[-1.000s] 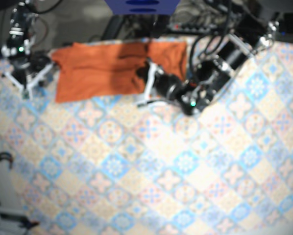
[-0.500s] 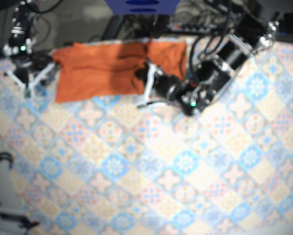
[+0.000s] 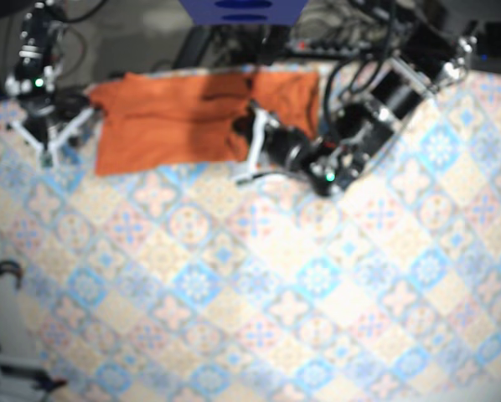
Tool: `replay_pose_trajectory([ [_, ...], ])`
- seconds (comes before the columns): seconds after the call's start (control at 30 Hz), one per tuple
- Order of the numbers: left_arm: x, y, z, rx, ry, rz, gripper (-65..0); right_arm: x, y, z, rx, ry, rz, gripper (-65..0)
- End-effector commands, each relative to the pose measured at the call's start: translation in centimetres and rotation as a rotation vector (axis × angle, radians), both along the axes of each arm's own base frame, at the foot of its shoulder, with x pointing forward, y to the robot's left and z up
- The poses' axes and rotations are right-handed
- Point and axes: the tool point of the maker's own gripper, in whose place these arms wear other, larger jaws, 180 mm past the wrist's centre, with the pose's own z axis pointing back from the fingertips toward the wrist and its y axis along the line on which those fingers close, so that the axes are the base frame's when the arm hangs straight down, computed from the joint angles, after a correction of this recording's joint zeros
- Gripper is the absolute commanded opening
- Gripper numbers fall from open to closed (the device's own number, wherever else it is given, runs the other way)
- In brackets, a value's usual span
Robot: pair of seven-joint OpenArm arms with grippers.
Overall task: Fold the T-shirt properly
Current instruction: 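Fold the grasped end toward the shirt's middle with the left gripper, then lower the folded end onto the strip and open the left gripper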
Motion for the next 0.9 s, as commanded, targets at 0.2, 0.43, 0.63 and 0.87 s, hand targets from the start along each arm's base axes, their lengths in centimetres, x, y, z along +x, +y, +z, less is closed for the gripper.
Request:
replay_pose_trajectory([
  [0.2, 1.3, -0.8, 1.2, -0.056, -0.03, 0.025, -20.5, 0.8, -0.5, 1.2, -0.022, -0.041, 0.008, -41.1],
  [0.43, 1.9, -1.1, 1.9, -0.078, -0.049, 0.032, -3.1, 0.8, -0.5, 1.2, -0.022, -0.041, 0.008, -41.0],
  [0.63, 4.4, -0.3, 3.8, -0.124, -0.098, 0.12, -2.1, 0.8, -0.3, 1.1, -0.017, -0.041, 0.005, -41.0],
  [0.87, 5.7, 1.6, 5.0, -0.173, -0.071, 0.205, -2.3, 0.7, -0.1, 1.0, -0.011, -0.041, 0.003, -41.0],
])
